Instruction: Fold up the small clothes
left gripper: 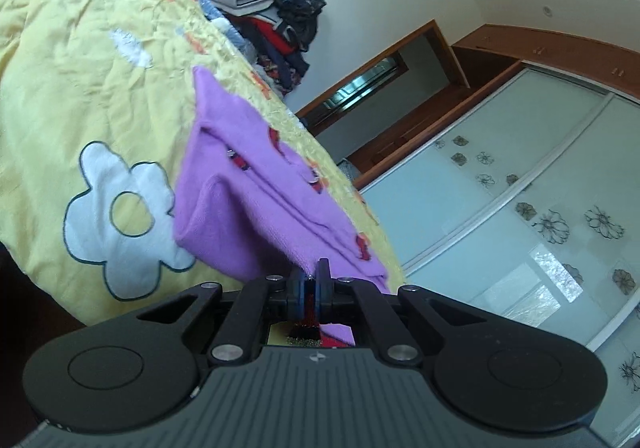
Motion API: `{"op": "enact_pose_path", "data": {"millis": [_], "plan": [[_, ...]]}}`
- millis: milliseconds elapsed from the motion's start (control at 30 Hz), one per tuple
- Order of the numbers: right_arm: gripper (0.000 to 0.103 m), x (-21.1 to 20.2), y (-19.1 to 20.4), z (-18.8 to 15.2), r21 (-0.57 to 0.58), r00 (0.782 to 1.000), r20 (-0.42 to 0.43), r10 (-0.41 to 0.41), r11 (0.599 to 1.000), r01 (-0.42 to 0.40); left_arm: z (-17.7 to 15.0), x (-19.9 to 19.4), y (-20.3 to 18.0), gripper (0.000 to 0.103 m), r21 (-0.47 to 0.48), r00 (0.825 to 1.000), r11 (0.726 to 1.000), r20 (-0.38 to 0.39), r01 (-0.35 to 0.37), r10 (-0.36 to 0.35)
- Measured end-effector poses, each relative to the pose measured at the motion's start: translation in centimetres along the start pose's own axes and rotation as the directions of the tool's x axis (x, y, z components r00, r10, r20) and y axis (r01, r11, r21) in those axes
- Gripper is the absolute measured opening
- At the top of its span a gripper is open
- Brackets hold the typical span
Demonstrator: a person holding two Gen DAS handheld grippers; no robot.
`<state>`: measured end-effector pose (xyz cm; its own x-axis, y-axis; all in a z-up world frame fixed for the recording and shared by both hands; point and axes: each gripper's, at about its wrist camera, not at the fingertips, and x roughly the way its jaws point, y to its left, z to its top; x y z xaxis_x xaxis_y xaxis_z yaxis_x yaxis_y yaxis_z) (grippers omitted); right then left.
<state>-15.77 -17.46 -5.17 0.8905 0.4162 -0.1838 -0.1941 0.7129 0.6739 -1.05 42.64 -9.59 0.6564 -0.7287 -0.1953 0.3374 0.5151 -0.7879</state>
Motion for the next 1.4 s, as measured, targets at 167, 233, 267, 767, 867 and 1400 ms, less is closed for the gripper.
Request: {"op": "enact_pose_path", "data": {"millis": [167,233,267,767,867,1400], "plan": [[0.004,-1.5,0.3,-0.8,0.036,0.999,0.02,0.039,0.999,-0.039,-1.0,-1.8,-1.6,0.003,0.004,0.999,0.999,0.039,0.033,-0.033],[0.004,-2.4,0.3,-1.4,0.069,0.998,0.034,0.06,0.996,-0.062,-1.8,-2.5,-2.0,0.003,-0.01,0.998,0.999,0.036,0.048,-0.048],[0.004,-2.8,0.4,-1.6,0.086,0.997,0.033,0.073,0.993,-0.075,-2.2,-2.9,-2.3,0.003,-0.01,0.998,0.999,0.028,0.05,-0.049],[0.004,-5.1,1.5,-1.8,0.111,0.99,0.086,0.113,0.986,-0.122,-3.7,-8.2,-1.9,0.003,-0.095,0.987,0.99,0.131,0.109,-0.096],[0.004,-3.7,-0.5,-1.9,0.16,0.996,0.061,0.069,0.984,-0.077,-3.2,-8.4,-0.7,0.003,-0.144,0.975,0.981,0.2,0.131,-0.101],[0.004,-1.7,-3.0,-2.8,0.21,0.998,0.045,0.035,0.977,-0.043,-1.7,-5.5,0.6,0.003,-0.189,0.978,0.975,0.193,0.113,-0.075]]}}
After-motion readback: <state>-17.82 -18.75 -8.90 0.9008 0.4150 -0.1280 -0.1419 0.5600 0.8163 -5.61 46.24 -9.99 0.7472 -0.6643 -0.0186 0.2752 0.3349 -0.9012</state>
